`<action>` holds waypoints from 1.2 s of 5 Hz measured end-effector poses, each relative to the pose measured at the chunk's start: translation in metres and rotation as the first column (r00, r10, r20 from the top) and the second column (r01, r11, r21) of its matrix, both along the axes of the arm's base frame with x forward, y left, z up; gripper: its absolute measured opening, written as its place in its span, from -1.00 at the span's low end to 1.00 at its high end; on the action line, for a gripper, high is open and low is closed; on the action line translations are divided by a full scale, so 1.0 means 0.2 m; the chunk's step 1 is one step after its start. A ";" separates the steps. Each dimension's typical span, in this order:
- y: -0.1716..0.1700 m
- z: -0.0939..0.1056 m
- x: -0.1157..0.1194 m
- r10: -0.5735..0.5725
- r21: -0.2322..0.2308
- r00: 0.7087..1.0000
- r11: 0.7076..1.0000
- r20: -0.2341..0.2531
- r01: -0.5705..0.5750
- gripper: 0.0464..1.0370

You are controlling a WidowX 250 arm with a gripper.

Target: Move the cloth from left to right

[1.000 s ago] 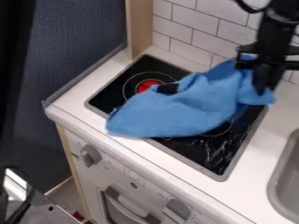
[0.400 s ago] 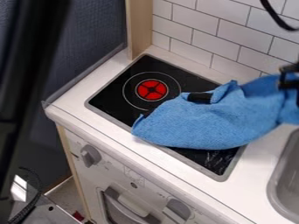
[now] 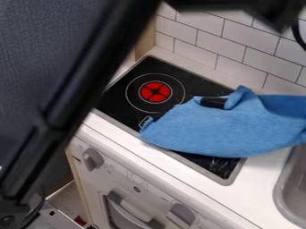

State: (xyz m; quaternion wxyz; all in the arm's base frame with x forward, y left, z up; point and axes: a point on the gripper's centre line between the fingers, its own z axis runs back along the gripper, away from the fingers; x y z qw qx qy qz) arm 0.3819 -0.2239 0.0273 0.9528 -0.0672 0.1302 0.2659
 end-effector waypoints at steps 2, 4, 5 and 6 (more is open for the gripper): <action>-0.11 -0.01 0.11 -0.130 0.007 0.990 0.992 0.056 0.129 -0.94; 0.04 -0.04 0.08 -0.171 0.127 0.980 0.979 0.100 0.158 -0.16; 0.11 0.07 0.08 -0.158 0.128 0.971 0.982 0.181 0.136 0.46; 0.17 0.13 0.07 -0.129 0.107 0.960 0.989 0.248 0.105 0.93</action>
